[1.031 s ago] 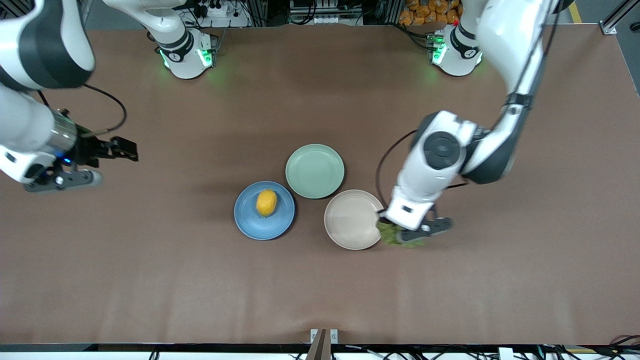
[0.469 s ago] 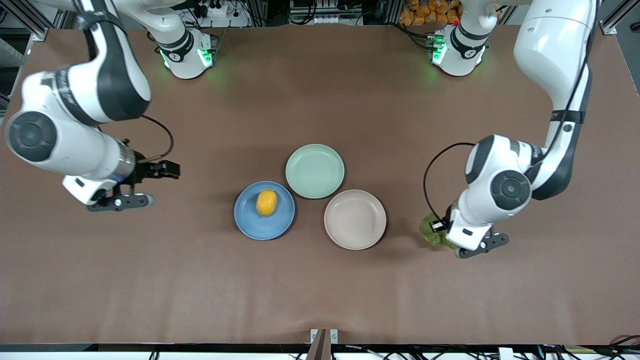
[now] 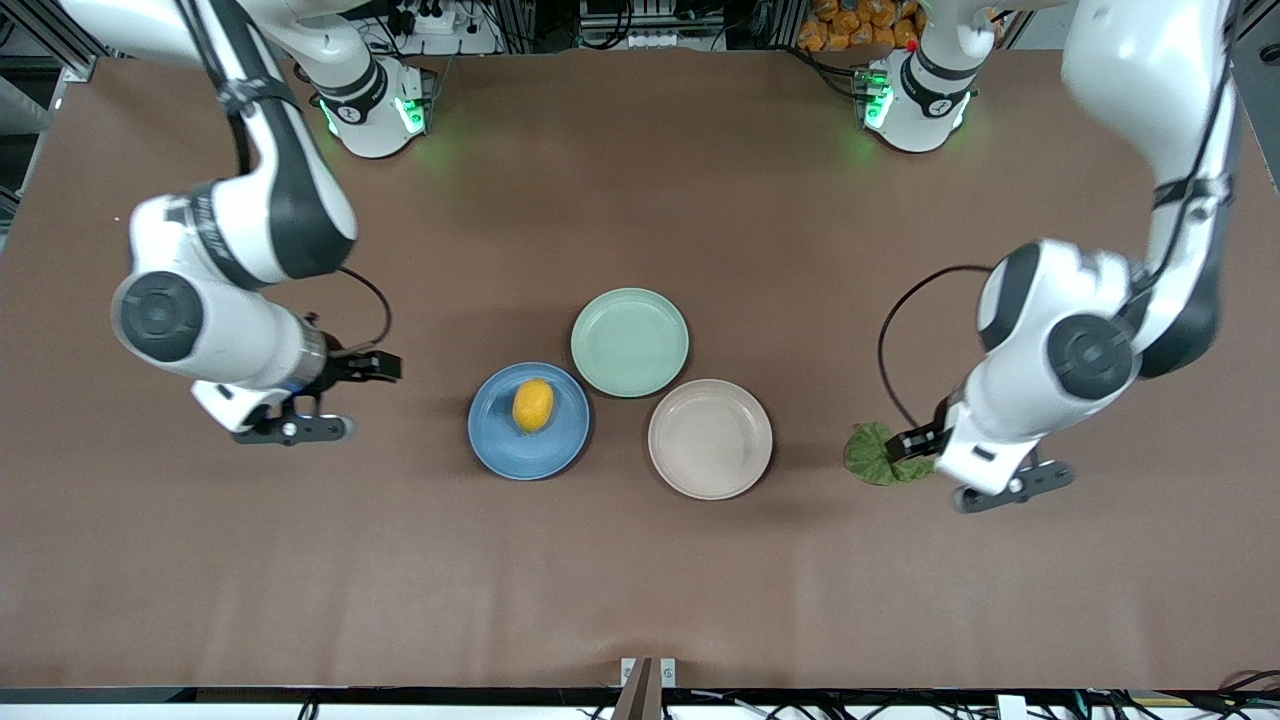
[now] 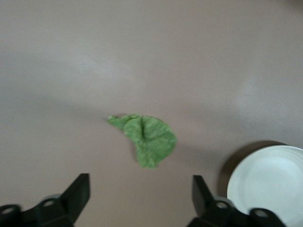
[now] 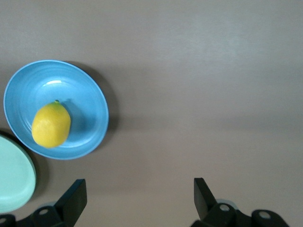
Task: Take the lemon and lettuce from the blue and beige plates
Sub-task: 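Lift the lettuce off the plate while the right gripper reaches the lemon, then release the lettuce beside the beige plate with the left gripper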
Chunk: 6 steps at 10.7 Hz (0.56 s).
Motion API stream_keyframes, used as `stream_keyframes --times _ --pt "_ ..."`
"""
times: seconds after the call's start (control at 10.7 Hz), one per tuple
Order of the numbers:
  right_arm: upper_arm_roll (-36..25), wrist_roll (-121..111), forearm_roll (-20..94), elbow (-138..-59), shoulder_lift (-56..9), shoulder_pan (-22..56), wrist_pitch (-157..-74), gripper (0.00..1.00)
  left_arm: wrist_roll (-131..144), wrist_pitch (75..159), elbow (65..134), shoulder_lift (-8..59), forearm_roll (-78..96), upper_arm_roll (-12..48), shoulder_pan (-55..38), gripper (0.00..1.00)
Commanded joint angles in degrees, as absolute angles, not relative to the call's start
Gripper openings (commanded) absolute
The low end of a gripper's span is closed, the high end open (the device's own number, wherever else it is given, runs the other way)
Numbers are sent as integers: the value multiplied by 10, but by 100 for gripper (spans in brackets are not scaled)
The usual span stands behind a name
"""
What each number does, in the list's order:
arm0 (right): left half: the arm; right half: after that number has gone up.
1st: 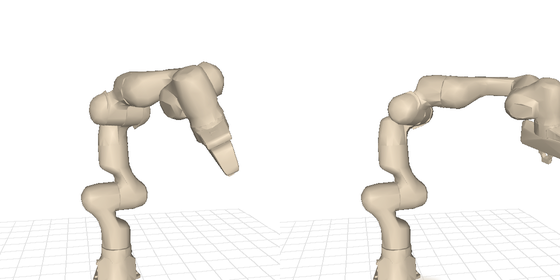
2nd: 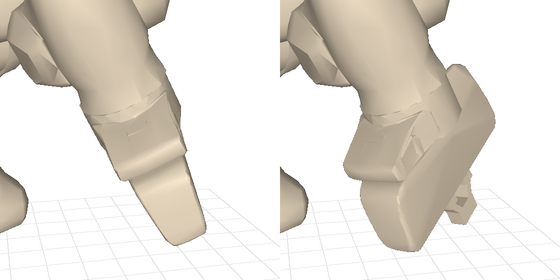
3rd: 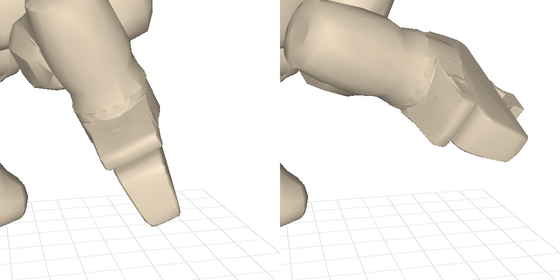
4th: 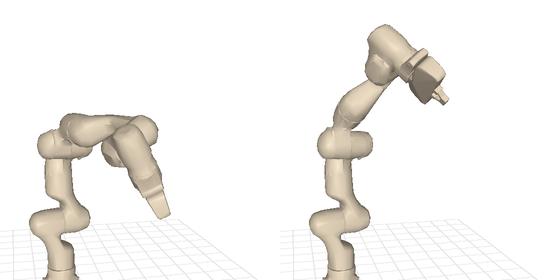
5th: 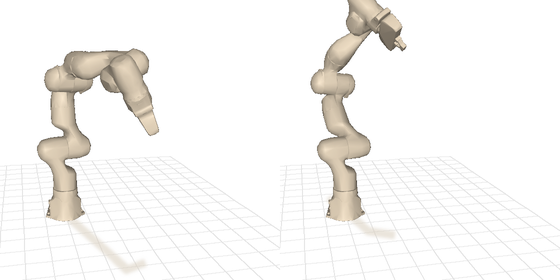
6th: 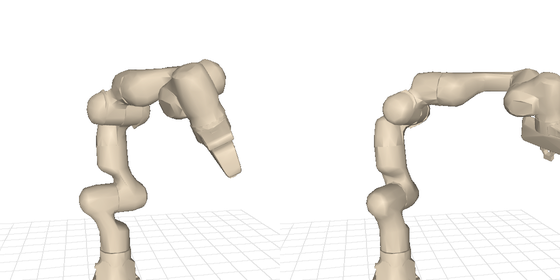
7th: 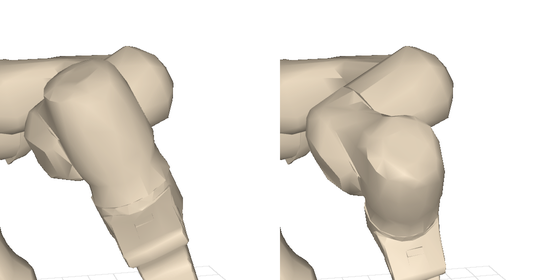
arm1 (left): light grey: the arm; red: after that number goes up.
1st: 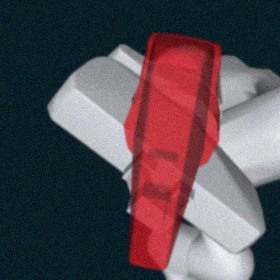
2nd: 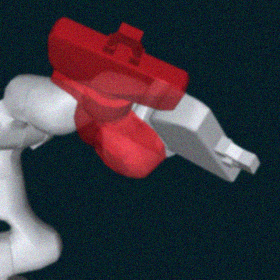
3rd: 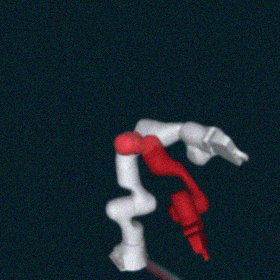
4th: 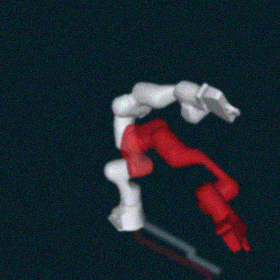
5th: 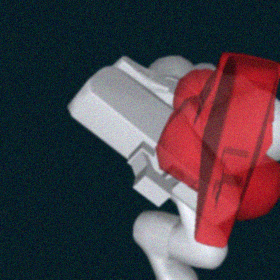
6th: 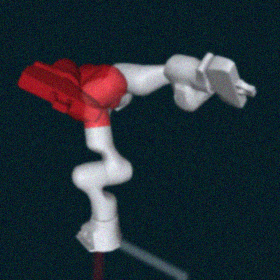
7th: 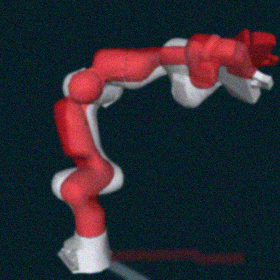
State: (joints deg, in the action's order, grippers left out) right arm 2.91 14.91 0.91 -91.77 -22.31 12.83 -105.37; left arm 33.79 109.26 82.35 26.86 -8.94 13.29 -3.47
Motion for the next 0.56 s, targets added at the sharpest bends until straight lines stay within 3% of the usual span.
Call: stream_keyframes --times 0.0,0.47 --pt "26 206 11 -925 -244 157 -1090 100 324 1029 840 180 -80 138 -21 100" --pt "27 329 11 -922 -310 217 -1180 100 300 968 838 90 -81 136 -20 100"
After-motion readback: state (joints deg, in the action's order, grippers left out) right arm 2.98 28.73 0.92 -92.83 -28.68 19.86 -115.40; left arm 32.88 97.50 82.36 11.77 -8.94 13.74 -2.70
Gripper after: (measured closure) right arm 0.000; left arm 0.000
